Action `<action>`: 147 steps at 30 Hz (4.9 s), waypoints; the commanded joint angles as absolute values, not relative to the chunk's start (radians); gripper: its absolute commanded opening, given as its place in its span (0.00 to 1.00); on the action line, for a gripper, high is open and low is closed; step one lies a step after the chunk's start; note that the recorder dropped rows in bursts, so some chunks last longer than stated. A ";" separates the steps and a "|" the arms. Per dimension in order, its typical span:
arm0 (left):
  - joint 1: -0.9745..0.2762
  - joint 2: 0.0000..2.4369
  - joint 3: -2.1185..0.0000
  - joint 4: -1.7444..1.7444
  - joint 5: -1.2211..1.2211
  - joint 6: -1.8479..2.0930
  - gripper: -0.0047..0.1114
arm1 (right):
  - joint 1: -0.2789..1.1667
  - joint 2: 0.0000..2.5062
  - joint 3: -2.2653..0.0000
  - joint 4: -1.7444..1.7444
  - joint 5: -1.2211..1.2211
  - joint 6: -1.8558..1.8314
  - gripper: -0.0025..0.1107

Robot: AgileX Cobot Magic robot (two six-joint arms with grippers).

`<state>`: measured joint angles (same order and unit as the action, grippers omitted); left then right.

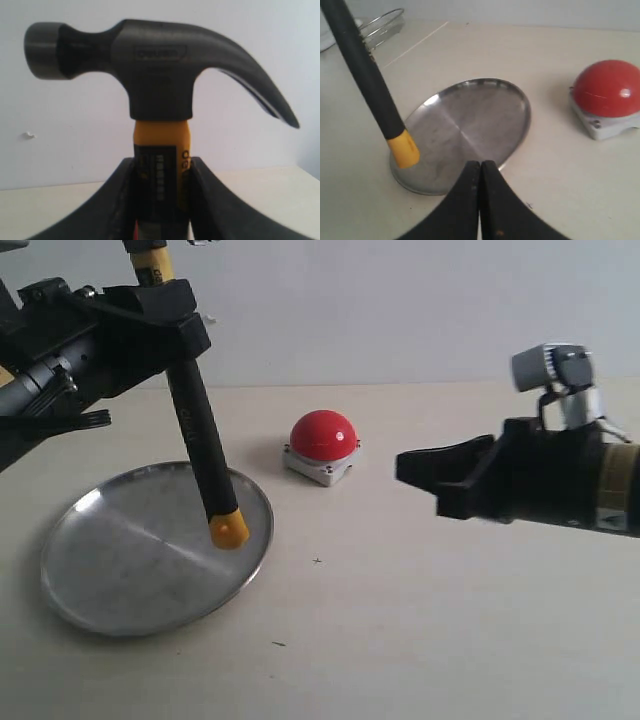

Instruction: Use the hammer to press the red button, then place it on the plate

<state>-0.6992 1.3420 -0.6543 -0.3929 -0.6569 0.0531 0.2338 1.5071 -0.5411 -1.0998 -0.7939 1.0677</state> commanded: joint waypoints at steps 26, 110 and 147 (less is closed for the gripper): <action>-0.697 1.321 -0.662 -0.354 -0.730 0.025 0.04 | 0.576 1.854 -0.921 -0.893 -0.886 0.802 0.70; -0.697 1.302 -0.662 -0.277 -0.720 0.081 0.70 | 0.640 1.906 -0.994 -0.265 -0.905 0.727 0.02; -0.697 1.219 -0.431 -0.932 -0.591 0.774 0.04 | 0.640 1.366 -0.994 -0.132 0.227 0.203 0.02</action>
<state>-0.6977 1.2234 -0.4843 -1.2043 -0.5627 1.0571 0.6419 1.3823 -0.9826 -0.1104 0.3406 0.2115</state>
